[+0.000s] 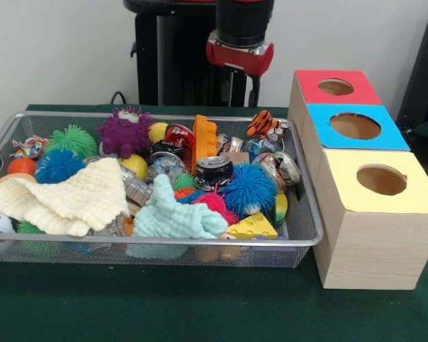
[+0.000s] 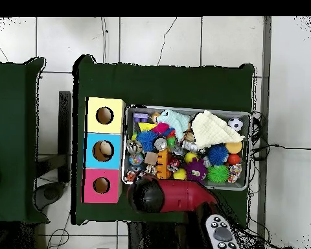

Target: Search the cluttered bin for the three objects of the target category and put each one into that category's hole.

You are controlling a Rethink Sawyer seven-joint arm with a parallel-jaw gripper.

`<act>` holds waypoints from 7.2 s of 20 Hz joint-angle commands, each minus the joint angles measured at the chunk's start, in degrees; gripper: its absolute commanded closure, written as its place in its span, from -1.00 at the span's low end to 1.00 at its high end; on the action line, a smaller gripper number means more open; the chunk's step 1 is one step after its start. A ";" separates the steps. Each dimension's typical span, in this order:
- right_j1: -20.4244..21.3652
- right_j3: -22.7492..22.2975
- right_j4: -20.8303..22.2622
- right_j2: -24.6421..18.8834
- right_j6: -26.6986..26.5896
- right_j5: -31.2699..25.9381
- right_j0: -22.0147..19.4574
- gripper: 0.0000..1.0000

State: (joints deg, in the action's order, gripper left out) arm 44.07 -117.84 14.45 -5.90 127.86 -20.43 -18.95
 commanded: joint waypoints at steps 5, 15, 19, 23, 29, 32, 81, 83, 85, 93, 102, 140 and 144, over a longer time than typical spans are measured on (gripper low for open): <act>-6.76 -5.05 2.60 1.29 7.61 13.96 0.40 -1.00; -7.04 -12.71 -1.06 2.40 10.55 22.50 2.41 -1.00; -6.41 -14.36 -2.39 1.19 10.40 22.58 1.89 -1.00; -6.11 -15.66 -3.26 -0.57 10.53 22.56 0.84 -1.00; -8.96 -15.79 -3.80 -2.56 11.04 25.12 -1.18 -1.00; -9.62 -16.38 -4.11 -3.33 11.77 26.68 -1.54 -1.00; -1.67 -10.56 -14.20 -4.67 6.13 15.68 4.95 -1.00; -1.77 -10.00 -14.21 -4.38 5.95 15.48 5.39 -1.00; -1.88 -9.69 -14.29 -4.21 5.95 15.30 5.88 -1.00; -3.04 -7.66 -13.95 -4.50 5.31 15.30 5.99 -1.00; -3.41 -6.39 -12.75 -4.32 3.75 14.50 5.46 -1.00; -2.91 1.44 -8.84 -5.23 0.02 5.06 3.15 -1.00; -5.59 1.44 -8.02 -5.84 0.47 8.95 2.40 -1.00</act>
State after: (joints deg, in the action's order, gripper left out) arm 42.24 -123.20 4.97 -7.19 127.86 -10.99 -14.85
